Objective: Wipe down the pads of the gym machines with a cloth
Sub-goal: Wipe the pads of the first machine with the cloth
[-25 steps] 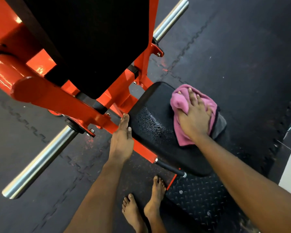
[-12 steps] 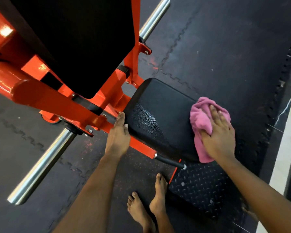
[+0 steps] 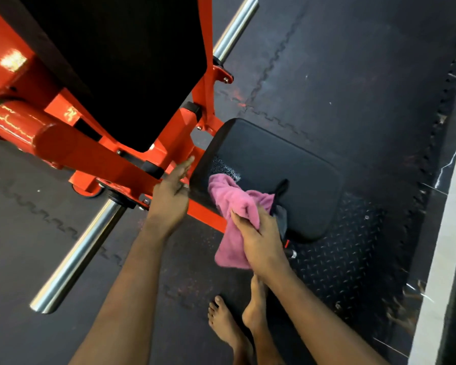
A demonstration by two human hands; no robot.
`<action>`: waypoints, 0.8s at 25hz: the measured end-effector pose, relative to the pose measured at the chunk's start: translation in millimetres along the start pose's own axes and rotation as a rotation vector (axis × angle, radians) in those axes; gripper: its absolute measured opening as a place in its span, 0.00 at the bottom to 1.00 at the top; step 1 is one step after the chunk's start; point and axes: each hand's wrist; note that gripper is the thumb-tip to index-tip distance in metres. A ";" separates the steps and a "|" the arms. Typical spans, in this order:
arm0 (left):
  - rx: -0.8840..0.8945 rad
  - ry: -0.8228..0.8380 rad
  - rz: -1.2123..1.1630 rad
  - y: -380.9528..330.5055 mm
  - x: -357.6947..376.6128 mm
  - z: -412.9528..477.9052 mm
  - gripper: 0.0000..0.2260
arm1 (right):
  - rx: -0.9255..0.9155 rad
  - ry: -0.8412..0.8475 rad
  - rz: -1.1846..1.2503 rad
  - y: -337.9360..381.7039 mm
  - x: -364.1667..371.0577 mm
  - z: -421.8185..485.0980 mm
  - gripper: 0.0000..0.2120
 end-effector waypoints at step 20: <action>-0.187 -0.041 0.584 -64.9 185.6 -41.5 0.50 | 0.617 -0.779 -0.390 -73.4 -89.9 65.8 0.26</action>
Point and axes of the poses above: each hand's wrist, its own z-axis towards the middle knuckle, its own x-axis out of the palm, y = z × x, and after that the axes turned 3 degrees about -x, right-handed
